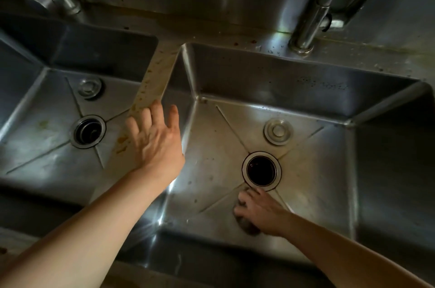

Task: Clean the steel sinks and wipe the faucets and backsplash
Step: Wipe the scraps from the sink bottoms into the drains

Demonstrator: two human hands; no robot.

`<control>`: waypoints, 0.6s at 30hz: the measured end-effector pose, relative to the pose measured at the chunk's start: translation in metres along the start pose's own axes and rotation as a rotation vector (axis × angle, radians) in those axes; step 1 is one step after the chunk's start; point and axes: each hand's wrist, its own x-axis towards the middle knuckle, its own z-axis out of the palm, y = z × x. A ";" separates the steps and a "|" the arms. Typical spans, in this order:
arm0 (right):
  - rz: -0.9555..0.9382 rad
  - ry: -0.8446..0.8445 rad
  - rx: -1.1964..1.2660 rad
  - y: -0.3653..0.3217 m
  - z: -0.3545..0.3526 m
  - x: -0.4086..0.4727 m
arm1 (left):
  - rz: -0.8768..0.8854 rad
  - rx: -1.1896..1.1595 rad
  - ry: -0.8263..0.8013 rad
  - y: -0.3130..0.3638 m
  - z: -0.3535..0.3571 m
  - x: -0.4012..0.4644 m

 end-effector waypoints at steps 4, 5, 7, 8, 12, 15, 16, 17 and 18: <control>0.147 0.083 -0.053 0.029 -0.003 0.003 | -0.001 0.043 -0.007 0.003 0.002 0.003; 0.184 0.085 -0.073 0.031 -0.005 0.006 | -0.003 0.045 -0.010 0.003 0.002 0.004; 0.272 0.105 -0.068 0.031 -0.009 0.010 | -0.003 0.048 -0.020 0.003 0.000 0.004; 0.320 0.140 -0.030 0.031 -0.011 0.009 | -0.001 0.046 -0.033 0.002 -0.001 0.004; 0.454 0.370 0.219 0.033 -0.028 -0.009 | -0.013 -0.032 -0.068 0.000 -0.008 0.000; 0.600 0.416 0.418 0.032 -0.048 -0.027 | 0.051 -0.097 -0.040 0.005 -0.018 -0.010; 0.634 0.418 0.500 0.031 -0.052 -0.032 | 0.091 -0.134 -0.036 0.008 -0.021 -0.014; 0.665 0.427 0.571 0.030 -0.056 -0.037 | 0.140 -0.166 -0.032 0.011 -0.024 -0.017; 0.690 0.453 0.631 0.029 -0.059 -0.043 | 0.186 -0.185 -0.028 0.015 -0.027 -0.021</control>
